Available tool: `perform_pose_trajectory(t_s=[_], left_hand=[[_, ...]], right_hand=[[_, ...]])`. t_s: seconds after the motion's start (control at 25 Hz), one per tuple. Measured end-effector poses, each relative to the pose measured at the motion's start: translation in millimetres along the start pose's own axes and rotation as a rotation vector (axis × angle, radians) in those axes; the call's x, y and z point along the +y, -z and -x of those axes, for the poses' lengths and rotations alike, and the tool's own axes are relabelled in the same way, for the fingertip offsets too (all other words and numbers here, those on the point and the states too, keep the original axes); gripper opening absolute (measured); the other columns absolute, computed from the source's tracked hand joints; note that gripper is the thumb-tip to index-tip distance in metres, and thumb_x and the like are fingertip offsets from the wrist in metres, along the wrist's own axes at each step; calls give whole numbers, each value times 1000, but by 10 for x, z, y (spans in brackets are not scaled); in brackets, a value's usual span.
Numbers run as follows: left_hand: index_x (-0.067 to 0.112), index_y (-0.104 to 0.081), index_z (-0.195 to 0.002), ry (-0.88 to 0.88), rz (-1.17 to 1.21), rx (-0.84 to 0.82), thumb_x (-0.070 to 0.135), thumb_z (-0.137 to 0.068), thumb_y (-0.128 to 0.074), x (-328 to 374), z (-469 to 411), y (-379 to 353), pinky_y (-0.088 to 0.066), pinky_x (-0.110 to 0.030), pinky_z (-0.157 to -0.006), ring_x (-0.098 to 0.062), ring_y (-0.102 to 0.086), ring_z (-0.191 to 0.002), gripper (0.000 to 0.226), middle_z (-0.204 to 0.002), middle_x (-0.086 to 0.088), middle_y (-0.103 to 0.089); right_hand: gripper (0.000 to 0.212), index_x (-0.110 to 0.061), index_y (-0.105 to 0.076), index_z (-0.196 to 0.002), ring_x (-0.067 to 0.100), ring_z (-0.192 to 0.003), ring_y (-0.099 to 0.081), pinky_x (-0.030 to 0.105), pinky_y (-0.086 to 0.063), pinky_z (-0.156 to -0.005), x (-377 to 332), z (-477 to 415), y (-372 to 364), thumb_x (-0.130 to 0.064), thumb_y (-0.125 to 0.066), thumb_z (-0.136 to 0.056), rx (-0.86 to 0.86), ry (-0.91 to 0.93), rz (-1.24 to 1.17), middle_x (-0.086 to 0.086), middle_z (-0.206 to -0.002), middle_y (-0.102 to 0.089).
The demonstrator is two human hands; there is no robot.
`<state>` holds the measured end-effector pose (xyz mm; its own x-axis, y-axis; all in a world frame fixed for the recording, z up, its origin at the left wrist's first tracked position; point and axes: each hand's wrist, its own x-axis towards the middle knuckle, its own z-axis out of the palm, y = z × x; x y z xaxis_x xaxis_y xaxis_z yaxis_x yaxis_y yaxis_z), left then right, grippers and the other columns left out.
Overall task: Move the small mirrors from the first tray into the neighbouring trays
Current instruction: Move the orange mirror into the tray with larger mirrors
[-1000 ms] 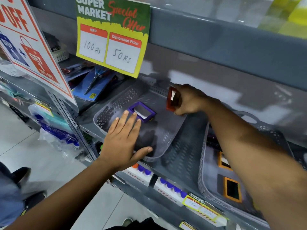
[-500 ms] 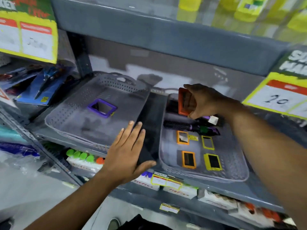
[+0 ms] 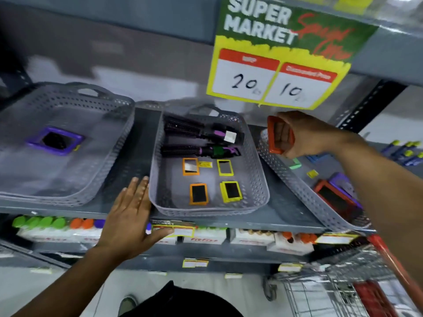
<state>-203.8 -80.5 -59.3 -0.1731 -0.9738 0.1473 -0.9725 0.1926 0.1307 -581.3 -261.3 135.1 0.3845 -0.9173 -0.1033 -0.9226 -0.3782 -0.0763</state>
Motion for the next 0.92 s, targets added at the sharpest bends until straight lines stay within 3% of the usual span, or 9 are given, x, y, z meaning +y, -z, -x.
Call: perform_pose_trajectory(t_s=[0.04,0.12,0.2,0.4,0.56,0.68,0.92], left_hand=[[-2,-25,-151,12,-12,-3,87,-76,-29,20,-8,-36,-12,-49,-120,-34,-13,-150,116,-160,-19,-20],[-2,-25,-151,39,-32,-4,88,-75,-28,40,-25,-84,-11,-48,-120,-36,-14,-150,118,-160,-21,-21],[-2,-24,-151,63,-44,8,89,-74,-30,28,-36,-99,-9,-47,-120,-36,-13,-150,120,-159,-23,-22],[0,-20,-152,87,-60,34,89,-72,-33,79,-54,-111,-5,-45,-120,-37,-11,-149,121,-158,-25,-24],[-1,-20,-152,99,-87,39,89,-72,-33,80,-40,-118,-1,-43,-121,-37,-12,-149,121,-159,-25,-23],[-2,-20,-151,101,-102,48,87,-73,-33,81,-44,-128,-3,-44,-121,-38,-14,-149,119,-158,-25,-24],[-1,-21,-152,104,-109,44,87,-75,-31,91,-48,-137,-6,-47,-121,-36,-12,-150,117,-158,-24,-24]], right_hand=[[86,-19,-49,-124,26,-102,-61,30,-50,-85,130,58,-33,-32,-85,-48,-2,-7,14,4,-115,-61],[63,-27,-49,-97,22,-84,-60,22,-44,-65,364,181,-88,-31,-81,-43,-6,-2,27,-1,-93,-59],[61,-31,-48,-92,19,-76,-58,19,-39,-59,564,315,-143,-25,-83,-42,-30,-26,9,-5,-85,-56],[89,-25,-49,-120,19,-85,-60,26,-44,-72,1060,632,-403,-30,-88,-40,-138,-117,44,1,-100,-62],[127,-28,-22,-148,22,-106,-55,36,-50,-89,1296,899,-640,-43,-81,-37,-258,-158,186,7,-137,-44],[128,-39,-8,-148,22,-115,-54,38,-51,-91,1371,1045,-739,-35,-81,-43,-343,-175,211,-4,-154,-25],[125,-38,-4,-151,23,-110,-56,35,-54,-83,1381,1046,-841,-15,-75,-51,-451,-170,253,-1,-153,-26]])
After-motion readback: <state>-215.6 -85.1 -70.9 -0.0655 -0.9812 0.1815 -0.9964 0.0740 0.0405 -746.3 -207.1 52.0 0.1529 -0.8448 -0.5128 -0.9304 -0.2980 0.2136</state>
